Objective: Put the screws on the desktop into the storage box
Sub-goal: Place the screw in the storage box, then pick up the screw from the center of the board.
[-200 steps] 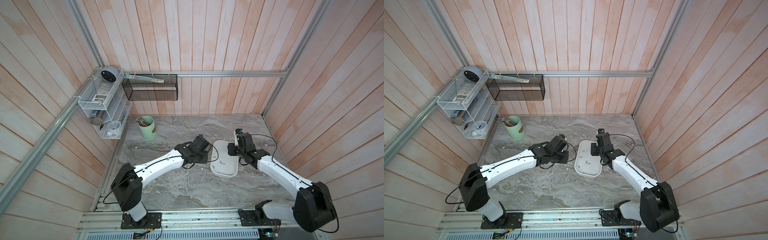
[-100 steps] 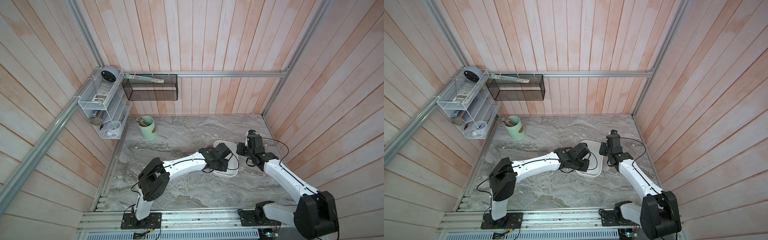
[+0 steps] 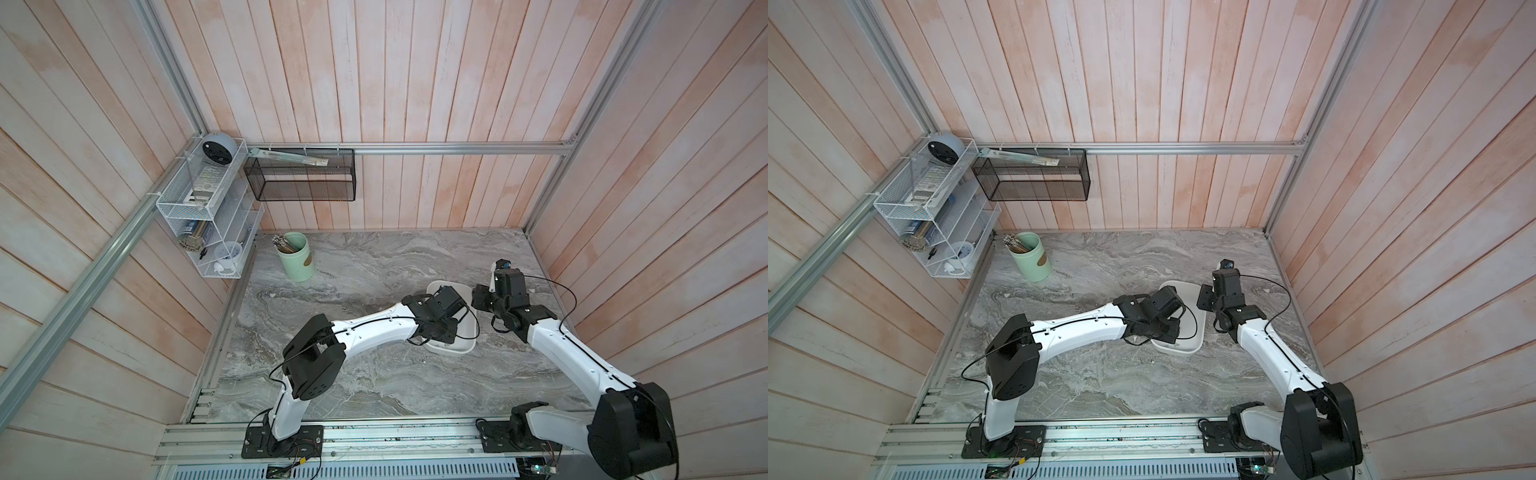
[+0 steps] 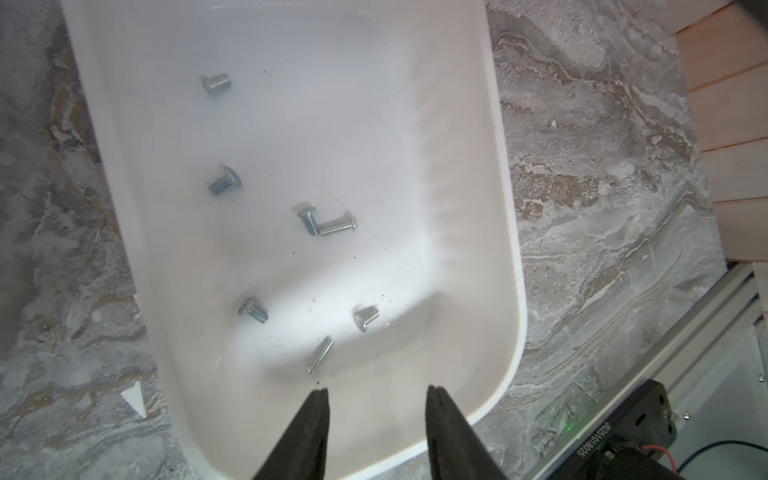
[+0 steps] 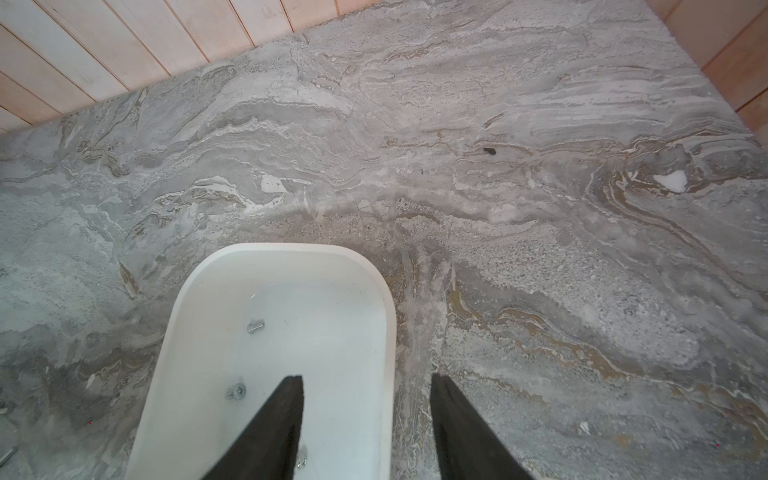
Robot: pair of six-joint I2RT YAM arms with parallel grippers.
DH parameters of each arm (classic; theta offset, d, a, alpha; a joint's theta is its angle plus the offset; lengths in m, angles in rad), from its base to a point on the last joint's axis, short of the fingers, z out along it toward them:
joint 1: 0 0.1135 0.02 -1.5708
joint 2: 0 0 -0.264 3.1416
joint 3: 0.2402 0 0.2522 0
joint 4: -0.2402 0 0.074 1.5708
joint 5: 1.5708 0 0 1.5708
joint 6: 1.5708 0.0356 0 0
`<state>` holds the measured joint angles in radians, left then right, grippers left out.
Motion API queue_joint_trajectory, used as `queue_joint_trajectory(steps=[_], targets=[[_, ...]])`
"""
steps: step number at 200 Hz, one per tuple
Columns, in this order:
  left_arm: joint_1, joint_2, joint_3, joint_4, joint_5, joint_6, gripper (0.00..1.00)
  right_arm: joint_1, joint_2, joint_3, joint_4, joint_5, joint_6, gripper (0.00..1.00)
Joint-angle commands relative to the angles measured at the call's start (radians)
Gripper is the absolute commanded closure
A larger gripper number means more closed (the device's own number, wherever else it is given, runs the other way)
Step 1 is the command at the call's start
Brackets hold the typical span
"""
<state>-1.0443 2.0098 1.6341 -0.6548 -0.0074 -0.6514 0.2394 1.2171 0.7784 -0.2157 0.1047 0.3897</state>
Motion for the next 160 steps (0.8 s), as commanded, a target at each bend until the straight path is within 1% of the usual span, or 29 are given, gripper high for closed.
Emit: queue_joint_trajectory(steps=[1,14,17,37,63,80,91,102,120,160], targets=[[0.026,-0.086,-0.023,-0.034,-0.073,0.019,0.56,-0.002,-0.018,-0.005,0.028,-0.100,-0.041,0.45],[0.049,-0.157,-0.084,-0.041,-0.099,0.021,0.56,0.015,-0.016,-0.001,0.049,-0.170,-0.052,0.45],[0.082,-0.176,-0.102,-0.044,-0.102,0.021,0.56,0.022,-0.015,0.002,0.055,-0.181,-0.053,0.45],[0.189,-0.339,-0.258,-0.039,-0.103,0.021,0.56,0.110,0.011,0.037,0.068,-0.214,-0.128,0.45],[0.361,-0.571,-0.435,-0.084,-0.086,0.033,0.56,0.241,0.110,0.111,0.090,-0.287,-0.209,0.45],[0.468,-0.691,-0.480,-0.175,-0.086,0.057,0.55,0.338,0.190,0.180,0.085,-0.294,-0.281,0.46],[0.518,-0.746,-0.478,-0.258,-0.123,0.073,0.55,0.399,0.246,0.231,0.075,-0.290,-0.332,0.46],[0.551,-0.789,-0.461,-0.341,-0.173,0.087,0.55,0.442,0.304,0.280,0.064,-0.298,-0.373,0.46],[0.575,-0.850,-0.448,-0.424,-0.223,0.107,0.55,0.487,0.408,0.373,0.031,-0.346,-0.414,0.47],[0.586,-0.947,-0.488,-0.463,-0.259,0.156,0.55,0.556,0.638,0.606,-0.135,-0.403,-0.524,0.48]])
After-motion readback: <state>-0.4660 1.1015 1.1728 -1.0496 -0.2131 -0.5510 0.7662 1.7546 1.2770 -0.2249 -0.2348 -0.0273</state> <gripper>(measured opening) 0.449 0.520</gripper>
